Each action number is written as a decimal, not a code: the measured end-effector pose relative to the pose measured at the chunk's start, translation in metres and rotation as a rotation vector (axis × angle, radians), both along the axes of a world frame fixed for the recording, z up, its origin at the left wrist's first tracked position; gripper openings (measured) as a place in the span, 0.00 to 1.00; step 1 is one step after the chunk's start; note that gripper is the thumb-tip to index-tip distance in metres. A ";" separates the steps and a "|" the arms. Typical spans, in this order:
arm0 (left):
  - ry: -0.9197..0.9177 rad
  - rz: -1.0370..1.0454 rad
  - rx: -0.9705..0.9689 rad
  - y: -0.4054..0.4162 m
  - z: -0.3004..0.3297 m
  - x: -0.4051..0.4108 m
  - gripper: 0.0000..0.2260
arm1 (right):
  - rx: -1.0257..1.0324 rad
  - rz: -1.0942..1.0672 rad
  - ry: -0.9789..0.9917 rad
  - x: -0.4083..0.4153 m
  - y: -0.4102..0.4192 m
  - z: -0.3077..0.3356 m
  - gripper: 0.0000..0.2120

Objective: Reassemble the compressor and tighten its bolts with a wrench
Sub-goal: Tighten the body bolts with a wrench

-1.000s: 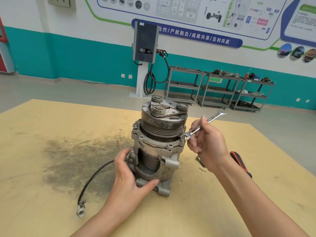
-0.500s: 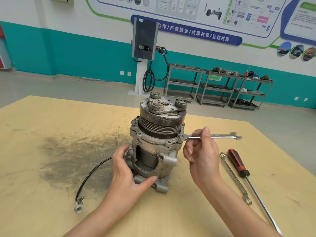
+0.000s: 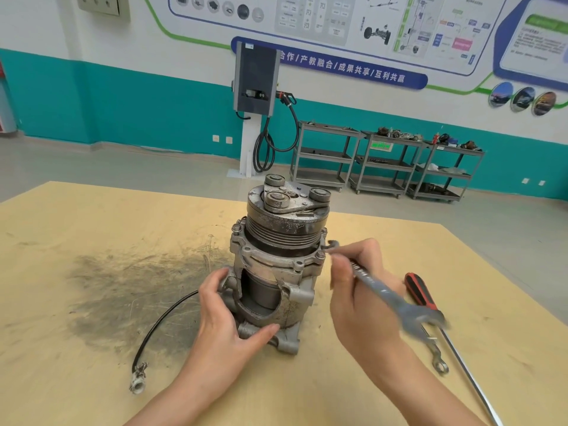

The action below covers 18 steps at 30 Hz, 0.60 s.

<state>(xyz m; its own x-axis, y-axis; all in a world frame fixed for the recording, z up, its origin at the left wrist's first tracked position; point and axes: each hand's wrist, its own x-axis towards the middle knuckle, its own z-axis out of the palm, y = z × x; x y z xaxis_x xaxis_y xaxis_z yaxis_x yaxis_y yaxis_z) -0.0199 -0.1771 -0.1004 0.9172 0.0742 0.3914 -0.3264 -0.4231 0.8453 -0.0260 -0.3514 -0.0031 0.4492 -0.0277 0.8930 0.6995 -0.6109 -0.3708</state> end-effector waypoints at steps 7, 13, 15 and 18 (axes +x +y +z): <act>0.013 -0.010 -0.003 0.001 0.002 -0.001 0.47 | 0.614 0.453 0.511 0.023 -0.021 0.022 0.21; 0.013 -0.014 -0.004 0.001 0.001 -0.001 0.47 | 0.725 0.628 0.705 0.044 -0.027 0.015 0.21; 0.014 -0.010 -0.003 0.001 0.001 -0.001 0.48 | 0.731 0.661 0.722 0.049 -0.027 0.016 0.21; 0.019 -0.016 -0.006 0.001 0.002 -0.002 0.48 | 0.744 0.728 0.818 0.056 -0.029 0.018 0.20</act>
<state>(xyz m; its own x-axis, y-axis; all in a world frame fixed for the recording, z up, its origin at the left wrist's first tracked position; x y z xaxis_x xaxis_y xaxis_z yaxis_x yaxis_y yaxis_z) -0.0218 -0.1762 -0.0980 0.9256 0.0616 0.3734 -0.3169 -0.4130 0.8538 0.0296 -0.3806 0.0151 0.9681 0.0855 0.2355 0.1942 0.3378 -0.9210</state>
